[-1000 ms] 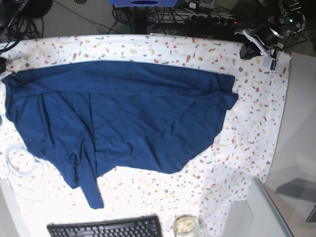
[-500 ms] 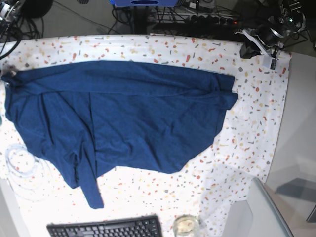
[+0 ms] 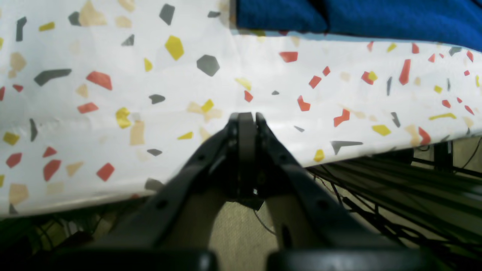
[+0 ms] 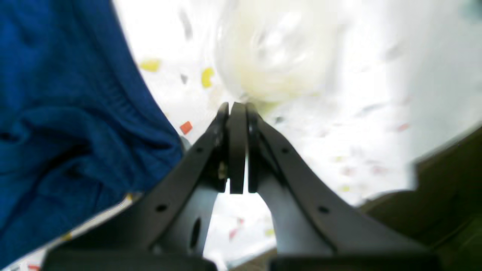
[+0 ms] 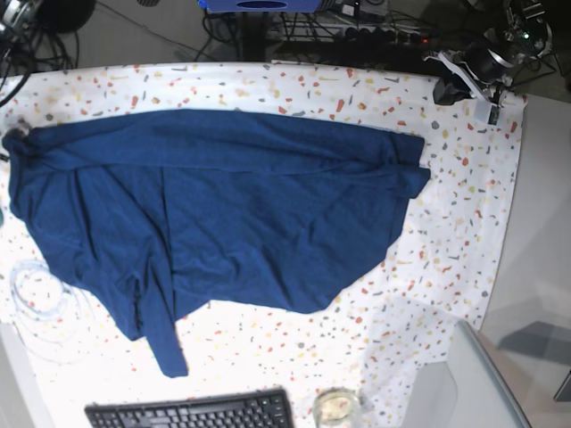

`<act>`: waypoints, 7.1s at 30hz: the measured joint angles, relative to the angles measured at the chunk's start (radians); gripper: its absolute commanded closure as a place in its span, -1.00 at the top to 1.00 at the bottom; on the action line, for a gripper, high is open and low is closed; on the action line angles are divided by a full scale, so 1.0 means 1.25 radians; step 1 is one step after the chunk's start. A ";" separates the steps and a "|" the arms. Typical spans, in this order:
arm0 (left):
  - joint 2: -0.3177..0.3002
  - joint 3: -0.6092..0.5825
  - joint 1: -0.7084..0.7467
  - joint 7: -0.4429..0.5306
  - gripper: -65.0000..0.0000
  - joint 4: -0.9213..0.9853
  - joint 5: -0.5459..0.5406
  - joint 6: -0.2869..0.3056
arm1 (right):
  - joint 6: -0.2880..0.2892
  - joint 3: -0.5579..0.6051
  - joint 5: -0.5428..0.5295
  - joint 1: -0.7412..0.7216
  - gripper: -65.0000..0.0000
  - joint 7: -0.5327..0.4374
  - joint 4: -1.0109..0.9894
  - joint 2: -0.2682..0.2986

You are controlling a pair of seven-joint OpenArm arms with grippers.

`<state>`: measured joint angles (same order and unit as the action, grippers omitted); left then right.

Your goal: Layout the t-shirt on the table in an organized manner, then fold the t-shirt properly

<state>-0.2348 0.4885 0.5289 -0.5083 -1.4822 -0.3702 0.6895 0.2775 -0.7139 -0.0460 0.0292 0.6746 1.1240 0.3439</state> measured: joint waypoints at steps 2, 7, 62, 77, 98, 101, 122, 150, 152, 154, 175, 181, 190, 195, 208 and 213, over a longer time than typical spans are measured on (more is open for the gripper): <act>-0.001 0.000 0.003 0.000 -1.00 0.000 0.001 0.000 | 0.002 0.001 -0.003 0.038 -1.00 0.027 0.101 -0.031; -0.002 0.000 -0.002 0.001 -1.00 -0.001 0.000 0.000 | 0.005 0.000 -0.013 0.084 -1.00 0.124 0.325 -0.101; 0.101 0.004 -0.210 0.014 0.29 0.290 -0.294 0.024 | 0.252 -0.240 -0.058 0.132 -0.83 0.154 0.577 -0.368; 0.080 0.001 -0.215 -0.079 -1.00 0.299 -0.274 0.014 | 0.307 -0.235 -0.284 0.137 -0.15 0.156 0.331 -0.278; 0.079 0.004 -0.194 -0.105 -1.00 0.235 -0.255 0.000 | 0.217 -0.064 0.119 -0.039 -0.98 0.146 0.217 -0.249; 0.077 0.004 -0.194 -0.105 -1.00 0.235 -0.255 -0.001 | 0.217 -0.067 0.120 -0.073 -0.98 0.149 0.132 -0.234; 0.063 0.002 -0.185 -0.106 -1.00 0.235 -0.258 0.000 | 0.155 -0.212 -0.075 0.013 -0.65 0.091 0.320 -0.250; 0.052 0.003 -0.168 -0.109 -1.00 0.168 -0.255 -0.046 | 0.252 -0.314 -0.383 0.035 0.50 0.058 -0.033 -0.198; 0.052 0.003 -0.168 -0.109 -1.00 0.168 -0.255 -0.046 | 0.253 -0.314 -0.383 0.035 0.43 0.061 -0.033 -0.197; 0.052 0.003 -0.168 -0.109 -1.00 0.168 -0.255 -0.046 | 0.253 -0.314 -0.375 0.035 0.19 0.054 -0.035 -0.196; 0.052 0.003 -0.167 -0.109 -1.00 0.169 -0.255 -0.046 | 0.252 -0.223 -0.383 0.023 -0.17 0.009 -0.095 -0.164; 0.052 0.002 -0.156 -0.108 -1.00 0.168 -0.255 -0.046 | 0.252 -0.244 -0.381 0.024 -0.80 0.008 -0.101 -0.172; 0.052 0.002 -0.143 -0.109 -1.00 0.142 -0.252 -0.049 | 0.227 -0.244 -0.348 0.038 -0.99 0.126 0.006 -0.188; 0.050 0.003 -0.117 -0.149 -1.00 0.040 -0.256 -0.092 | 0.088 -0.246 -0.348 0.007 -0.99 0.273 0.171 -0.180; 0.066 0.147 -0.131 -0.370 -1.00 -0.113 -0.268 -0.106 | -0.026 -0.217 -0.355 -0.057 -0.99 0.417 0.273 -0.160; 0.073 0.150 -0.088 -0.365 -1.00 -0.094 -0.262 -0.106 | -0.025 -0.161 -0.356 -0.001 -0.99 0.369 0.266 -0.166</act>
<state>-0.1440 0.6754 0.4194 -0.9649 -1.5993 -0.6975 0.5568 0.2459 -0.9146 -0.4911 0.0280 1.1362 1.4570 0.1364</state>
